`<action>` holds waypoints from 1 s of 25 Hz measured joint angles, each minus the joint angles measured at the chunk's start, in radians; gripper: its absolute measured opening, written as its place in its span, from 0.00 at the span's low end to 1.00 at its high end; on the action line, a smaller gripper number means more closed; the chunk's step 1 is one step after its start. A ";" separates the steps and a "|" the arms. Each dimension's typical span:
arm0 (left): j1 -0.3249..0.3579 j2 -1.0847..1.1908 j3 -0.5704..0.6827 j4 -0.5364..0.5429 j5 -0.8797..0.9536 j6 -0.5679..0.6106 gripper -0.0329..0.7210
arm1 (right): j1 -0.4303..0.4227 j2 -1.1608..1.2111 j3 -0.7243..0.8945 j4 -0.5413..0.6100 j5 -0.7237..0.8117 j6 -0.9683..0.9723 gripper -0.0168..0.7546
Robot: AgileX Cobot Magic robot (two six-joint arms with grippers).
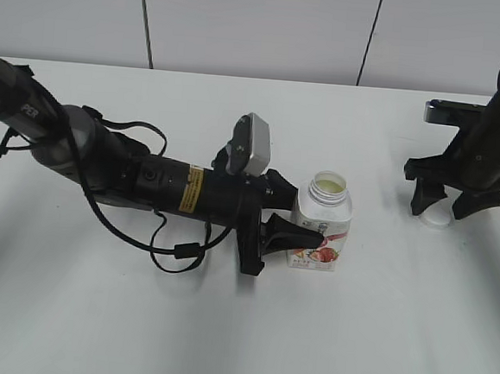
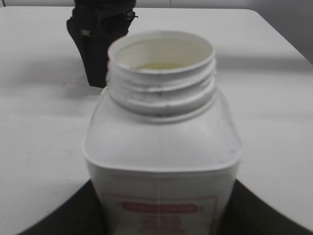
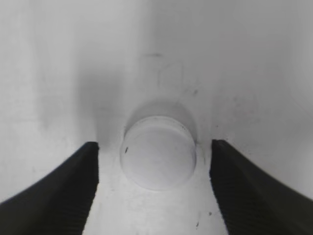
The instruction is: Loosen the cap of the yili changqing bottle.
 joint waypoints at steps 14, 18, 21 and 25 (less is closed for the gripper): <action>0.027 -0.002 0.000 -0.006 0.007 0.000 0.89 | 0.000 -0.013 -0.015 0.008 0.055 -0.021 0.79; 0.068 -0.027 0.000 0.051 0.008 -0.035 0.89 | 0.000 -0.060 -0.015 0.009 0.070 -0.021 0.79; 0.097 -0.073 0.000 0.161 0.009 -0.139 0.87 | 0.000 -0.096 -0.015 0.011 0.091 -0.021 0.79; 0.122 -0.141 0.000 0.366 0.009 -0.246 0.83 | 0.000 -0.157 -0.015 0.042 0.121 -0.022 0.79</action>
